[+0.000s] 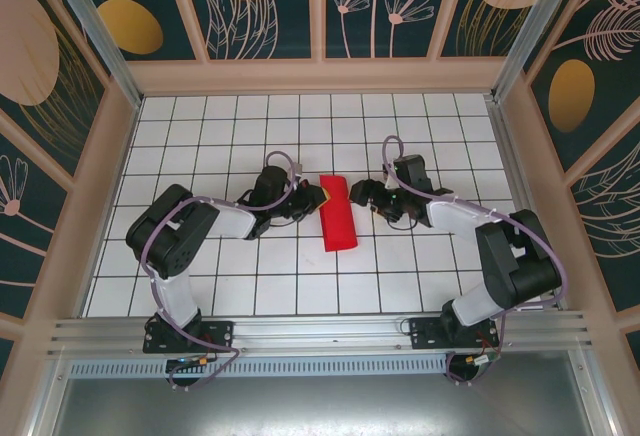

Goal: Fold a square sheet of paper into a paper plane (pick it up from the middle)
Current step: First fold in half a square sheet of paper at the center of the table.

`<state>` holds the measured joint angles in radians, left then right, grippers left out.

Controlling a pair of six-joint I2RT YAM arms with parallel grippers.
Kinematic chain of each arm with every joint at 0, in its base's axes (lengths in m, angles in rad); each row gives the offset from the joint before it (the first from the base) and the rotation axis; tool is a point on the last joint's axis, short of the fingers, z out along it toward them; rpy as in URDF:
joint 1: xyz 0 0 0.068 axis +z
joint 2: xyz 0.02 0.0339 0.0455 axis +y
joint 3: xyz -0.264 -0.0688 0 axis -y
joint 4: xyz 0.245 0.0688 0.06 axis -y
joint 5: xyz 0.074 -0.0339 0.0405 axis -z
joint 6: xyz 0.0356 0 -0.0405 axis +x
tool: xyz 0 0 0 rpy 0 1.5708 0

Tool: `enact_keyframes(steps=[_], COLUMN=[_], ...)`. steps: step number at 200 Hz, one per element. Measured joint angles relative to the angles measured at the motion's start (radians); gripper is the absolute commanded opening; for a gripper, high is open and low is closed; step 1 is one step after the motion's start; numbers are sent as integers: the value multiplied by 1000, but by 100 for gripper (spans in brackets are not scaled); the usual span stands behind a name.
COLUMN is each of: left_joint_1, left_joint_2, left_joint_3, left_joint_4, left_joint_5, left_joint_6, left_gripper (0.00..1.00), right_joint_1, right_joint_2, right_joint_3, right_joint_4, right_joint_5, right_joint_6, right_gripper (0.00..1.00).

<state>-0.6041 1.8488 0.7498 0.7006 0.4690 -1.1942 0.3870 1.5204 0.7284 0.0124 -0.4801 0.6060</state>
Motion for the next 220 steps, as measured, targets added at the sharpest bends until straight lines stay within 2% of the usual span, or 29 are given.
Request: enact_keyframes(steps=[50,101,133,145,162,188,220], left_joint_1=[-1,-1,-1,-1,-1,-1,-1], left_joint_2=[2,42,48,48,48,33,-32], left_joint_3=[14,47,55,57,61,84,145], left_joint_4=[-116,-137,-142,-145,-159,-243,-399], left_joint_5=[-63,-58,-58,-58,-58,-68,-150], left_joint_6=[56,78,84,85,97,146,203], left_gripper=[0,0,2,8,27,44,57], right_joint_1=[21,47,47,46,47,47,51], right_joint_2=[101,192,231,240,246,250,254], right_joint_3=[66,126,146,153,161,164,171], right_joint_4=[-40,-76,-94,-101,-114,-124,-137], right_joint_5=[-47,-53,-49,-48,-43,-32,-17], right_joint_6=[-66,-106,-116,-122,-130,-138,-156], right_gripper=[68,56,52,50,48,47,46])
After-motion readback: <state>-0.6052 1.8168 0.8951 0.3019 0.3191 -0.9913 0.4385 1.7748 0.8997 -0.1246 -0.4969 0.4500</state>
